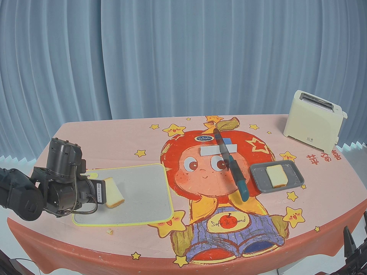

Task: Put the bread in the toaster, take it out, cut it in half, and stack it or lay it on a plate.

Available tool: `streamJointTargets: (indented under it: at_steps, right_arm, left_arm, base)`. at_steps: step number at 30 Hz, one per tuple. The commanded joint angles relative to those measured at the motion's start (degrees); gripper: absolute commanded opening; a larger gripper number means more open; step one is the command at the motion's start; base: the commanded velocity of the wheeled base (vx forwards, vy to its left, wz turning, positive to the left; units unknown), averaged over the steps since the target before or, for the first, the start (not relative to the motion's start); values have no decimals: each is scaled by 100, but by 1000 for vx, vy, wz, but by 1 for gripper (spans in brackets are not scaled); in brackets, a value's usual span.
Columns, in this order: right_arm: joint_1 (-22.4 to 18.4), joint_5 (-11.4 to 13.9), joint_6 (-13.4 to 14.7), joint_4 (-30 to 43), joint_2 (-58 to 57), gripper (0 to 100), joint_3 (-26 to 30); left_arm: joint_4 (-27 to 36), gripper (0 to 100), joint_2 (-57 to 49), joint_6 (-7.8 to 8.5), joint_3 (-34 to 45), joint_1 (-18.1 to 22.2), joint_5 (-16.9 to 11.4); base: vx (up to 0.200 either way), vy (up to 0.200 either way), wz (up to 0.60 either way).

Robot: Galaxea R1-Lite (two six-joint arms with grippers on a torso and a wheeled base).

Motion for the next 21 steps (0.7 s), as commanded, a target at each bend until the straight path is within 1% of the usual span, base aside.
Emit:
streamJointTargets:
  at_steps: [1, 5, 10, 21]
  right_arm:
    - [1, 2, 1, -2, -93, 100, 101]
    - [1, 2, 1, -2, -93, 100, 101]
    - [1, 2, 1, -2, -93, 100, 101]
    - [1, 2, 1, -2, -93, 100, 101]
  left_arm:
    - [-17, 0, -716, 3, -40, -28, 3]
    - [-8, 0, -1059, 12, -40, -28, -6]
    - [-26, 0, -1208, 12, -49, -36, -23]
    - [-34, 0, -1235, 12, -31, -45, -23]
  base:
    - [0, 0, 0]
    - [0, 0, 0]
    - [0, 0, 0]
    - [0, 0, 0]
